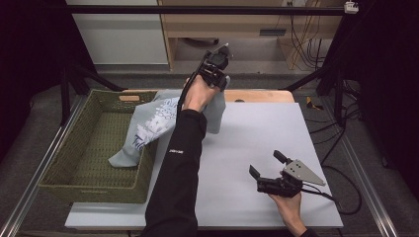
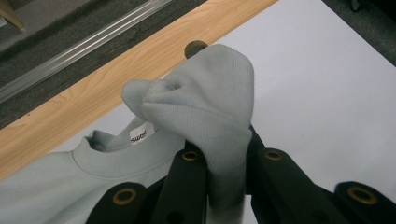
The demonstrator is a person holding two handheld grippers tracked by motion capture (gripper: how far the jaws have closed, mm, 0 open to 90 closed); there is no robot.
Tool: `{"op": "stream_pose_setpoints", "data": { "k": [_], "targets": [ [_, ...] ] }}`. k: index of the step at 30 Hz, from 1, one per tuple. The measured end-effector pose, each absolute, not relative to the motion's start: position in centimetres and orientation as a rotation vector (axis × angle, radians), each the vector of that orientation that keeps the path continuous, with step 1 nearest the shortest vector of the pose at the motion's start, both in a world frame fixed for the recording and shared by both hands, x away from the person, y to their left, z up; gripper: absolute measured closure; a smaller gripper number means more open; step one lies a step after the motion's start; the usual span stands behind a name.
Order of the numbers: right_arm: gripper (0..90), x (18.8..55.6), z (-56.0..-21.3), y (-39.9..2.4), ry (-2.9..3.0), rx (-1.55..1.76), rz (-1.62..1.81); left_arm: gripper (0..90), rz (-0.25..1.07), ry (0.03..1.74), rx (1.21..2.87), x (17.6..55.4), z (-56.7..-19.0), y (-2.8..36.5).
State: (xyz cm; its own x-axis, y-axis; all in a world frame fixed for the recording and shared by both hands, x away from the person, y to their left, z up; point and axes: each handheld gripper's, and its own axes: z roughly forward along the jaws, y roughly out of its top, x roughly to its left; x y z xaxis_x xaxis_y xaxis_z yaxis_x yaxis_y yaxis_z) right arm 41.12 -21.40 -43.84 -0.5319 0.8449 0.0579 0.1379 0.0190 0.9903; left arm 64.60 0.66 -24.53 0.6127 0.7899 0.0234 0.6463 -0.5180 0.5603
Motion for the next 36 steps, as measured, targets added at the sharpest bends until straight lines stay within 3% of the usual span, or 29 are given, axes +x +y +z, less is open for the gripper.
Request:
{"op": "stream_pose_setpoints", "data": {
  "k": [20,36],
  "targets": [
    [0.2,42.0,-42.9,-21.4,1.721,1.005,1.587,84.4,0.389,1.132,2.331,64.4,-24.0,0.7],
    [0.3,44.1,-40.6,-18.2,1.74,0.984,1.633,84.4,0.379,1.124,2.336,64.4,-24.0,0.8]
  ]
}}
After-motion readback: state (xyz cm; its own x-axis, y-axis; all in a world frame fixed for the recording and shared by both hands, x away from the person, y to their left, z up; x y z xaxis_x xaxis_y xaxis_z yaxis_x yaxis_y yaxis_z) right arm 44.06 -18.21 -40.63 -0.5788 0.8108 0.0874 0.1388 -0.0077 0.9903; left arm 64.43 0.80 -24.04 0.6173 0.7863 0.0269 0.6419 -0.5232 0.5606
